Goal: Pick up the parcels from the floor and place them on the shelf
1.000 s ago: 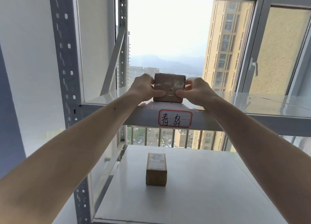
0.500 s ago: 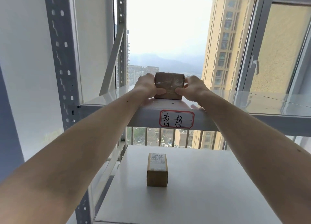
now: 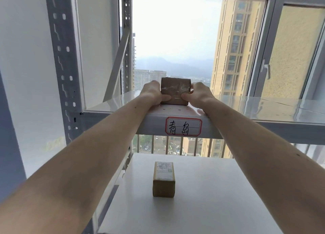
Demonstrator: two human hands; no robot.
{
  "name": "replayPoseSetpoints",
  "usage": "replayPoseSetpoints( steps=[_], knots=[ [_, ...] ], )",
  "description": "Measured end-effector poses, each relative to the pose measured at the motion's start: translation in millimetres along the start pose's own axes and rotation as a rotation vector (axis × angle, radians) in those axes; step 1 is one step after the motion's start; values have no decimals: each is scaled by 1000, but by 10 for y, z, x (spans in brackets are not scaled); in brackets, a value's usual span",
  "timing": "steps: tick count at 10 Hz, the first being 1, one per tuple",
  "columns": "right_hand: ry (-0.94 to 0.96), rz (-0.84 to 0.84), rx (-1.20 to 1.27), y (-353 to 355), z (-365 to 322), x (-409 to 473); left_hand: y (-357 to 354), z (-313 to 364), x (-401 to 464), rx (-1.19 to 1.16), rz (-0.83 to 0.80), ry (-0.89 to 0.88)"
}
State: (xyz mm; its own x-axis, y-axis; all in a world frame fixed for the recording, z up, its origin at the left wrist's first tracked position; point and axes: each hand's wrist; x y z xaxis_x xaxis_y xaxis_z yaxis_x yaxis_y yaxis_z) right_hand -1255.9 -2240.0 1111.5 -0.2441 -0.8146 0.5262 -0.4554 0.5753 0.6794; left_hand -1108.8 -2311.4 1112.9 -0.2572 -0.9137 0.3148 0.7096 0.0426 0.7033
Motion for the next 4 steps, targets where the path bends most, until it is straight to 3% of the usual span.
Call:
replayPoseSetpoints(
  steps=[2,3,4],
  knots=[
    [-35,-40,-27,49,12,-42,19,-13,3,17,-2,3],
    [-5,-15,-8,132,-14,-175,89,-43,-57,-12,-27,9],
    [46,54,-8,249,24,-331,182,-123,-166,-40,48,-26]
  ],
)
Point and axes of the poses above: each hand's wrist, its own x-axis towards the middle knuckle, its own y-axis out of the back of the hand, z = x × y, and after that the axes turned 7 degrees about y, right-handed
